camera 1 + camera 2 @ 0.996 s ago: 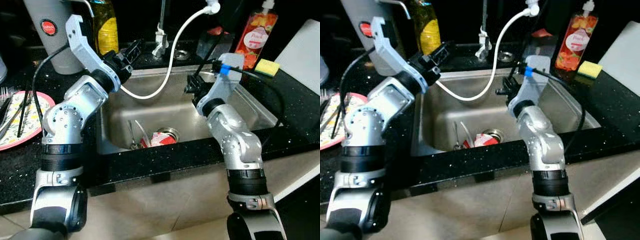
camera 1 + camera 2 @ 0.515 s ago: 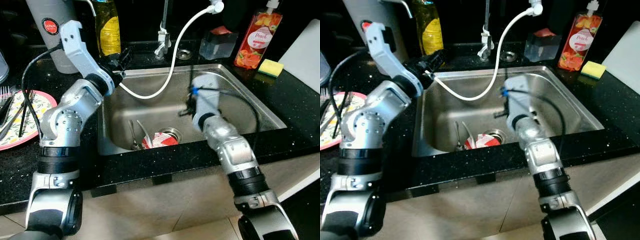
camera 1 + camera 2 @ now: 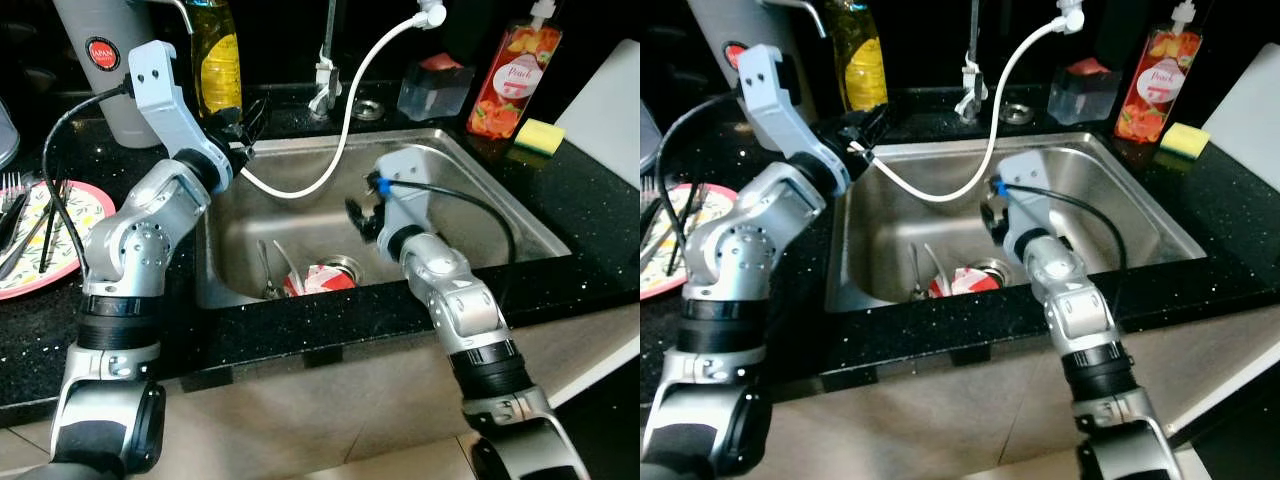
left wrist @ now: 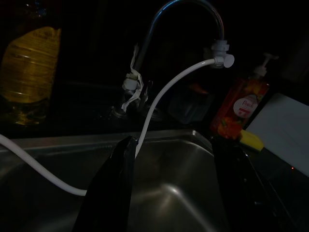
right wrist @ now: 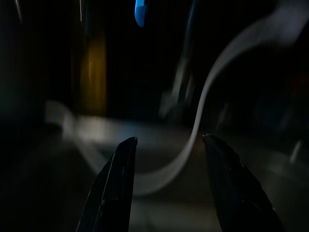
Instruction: Kitchen organization
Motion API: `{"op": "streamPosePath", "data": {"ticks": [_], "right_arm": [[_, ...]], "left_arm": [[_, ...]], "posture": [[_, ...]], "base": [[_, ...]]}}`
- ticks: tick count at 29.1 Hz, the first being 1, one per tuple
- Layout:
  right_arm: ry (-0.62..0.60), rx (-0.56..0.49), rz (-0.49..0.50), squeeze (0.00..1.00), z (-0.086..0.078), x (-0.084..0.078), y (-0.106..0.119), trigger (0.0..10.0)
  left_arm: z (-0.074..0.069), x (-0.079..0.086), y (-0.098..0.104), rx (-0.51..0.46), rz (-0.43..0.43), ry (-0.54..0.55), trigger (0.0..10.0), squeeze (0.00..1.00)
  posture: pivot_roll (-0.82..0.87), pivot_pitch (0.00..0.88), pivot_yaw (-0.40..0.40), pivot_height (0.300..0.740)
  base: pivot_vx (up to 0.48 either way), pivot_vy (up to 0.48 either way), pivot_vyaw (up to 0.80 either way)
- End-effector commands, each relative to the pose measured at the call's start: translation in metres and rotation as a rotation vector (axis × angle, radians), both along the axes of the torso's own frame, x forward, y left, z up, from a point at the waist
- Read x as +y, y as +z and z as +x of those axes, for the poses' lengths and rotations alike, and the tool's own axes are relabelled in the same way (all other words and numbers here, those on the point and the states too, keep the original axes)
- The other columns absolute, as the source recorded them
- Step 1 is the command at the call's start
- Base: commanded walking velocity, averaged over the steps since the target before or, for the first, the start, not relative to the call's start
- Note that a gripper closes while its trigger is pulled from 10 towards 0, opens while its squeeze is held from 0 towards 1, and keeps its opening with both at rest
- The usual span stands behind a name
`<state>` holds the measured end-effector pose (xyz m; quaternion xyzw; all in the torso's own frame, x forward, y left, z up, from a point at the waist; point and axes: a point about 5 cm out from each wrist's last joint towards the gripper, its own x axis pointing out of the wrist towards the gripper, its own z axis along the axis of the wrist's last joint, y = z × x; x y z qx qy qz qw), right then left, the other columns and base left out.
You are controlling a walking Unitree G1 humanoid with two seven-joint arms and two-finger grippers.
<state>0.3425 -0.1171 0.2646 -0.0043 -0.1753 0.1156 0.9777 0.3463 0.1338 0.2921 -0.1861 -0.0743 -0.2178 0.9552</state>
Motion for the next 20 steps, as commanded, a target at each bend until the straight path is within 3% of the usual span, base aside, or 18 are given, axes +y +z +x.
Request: {"op": "streamPosePath", "data": {"ticks": [1,7,11,12,14,16,17,20], "right_arm": [[-0.021,-0.067,0.038,0.00,-0.004,-0.007,0.012,10.0],[-0.012,-0.143,0.101,0.00,-0.012,-0.007,0.026,10.0],[0.059,-0.117,0.180,0.00,-0.016,0.000,0.024,10.0],[0.125,-0.092,0.313,0.00,-0.019,0.005,0.026,10.0],[0.175,-0.091,0.431,0.00,-0.023,0.008,0.035,10.0],[0.150,-0.114,0.390,0.00,-0.024,0.009,0.038,10.0],[0.092,-0.139,0.302,0.00,-0.024,0.009,0.038,10.0],[0.031,-0.128,0.247,0.00,-0.024,0.008,0.031,10.0]], "left_arm": [[-0.002,-0.003,-0.002,-0.002,0.010,-0.006,10.0,0.00],[-0.001,-0.004,-0.003,-0.024,0.046,0.044,10.0,0.00],[-0.002,-0.004,-0.004,-0.038,0.065,0.070,10.0,0.00],[-0.002,-0.002,-0.006,-0.041,0.078,0.089,10.0,0.00],[-0.002,0.003,-0.008,-0.043,0.094,0.121,10.0,0.00],[-0.003,0.005,-0.009,-0.041,0.101,0.131,10.0,0.00],[-0.004,0.007,-0.010,-0.043,0.118,0.133,10.0,0.00],[-0.005,0.009,-0.012,-0.042,0.160,0.145,10.0,0.00]], "posture": [[0.04,0.000,-0.019,0.740],[0.04,0.000,-0.018,0.740],[0.04,0.000,-0.019,0.740],[0.05,0.000,-0.012,0.740],[0.04,0.000,-0.003,0.740],[0.05,0.000,0.004,0.740],[0.05,0.000,0.006,0.740],[0.05,0.000,0.009,0.740]], "base": [[0.000,0.000,0.00],[0.000,0.000,0.00],[0.000,0.000,0.00],[0.000,0.000,0.00],[0.000,0.000,0.00],[0.000,0.000,0.00],[0.000,0.000,0.00],[0.000,0.000,0.00]]}}
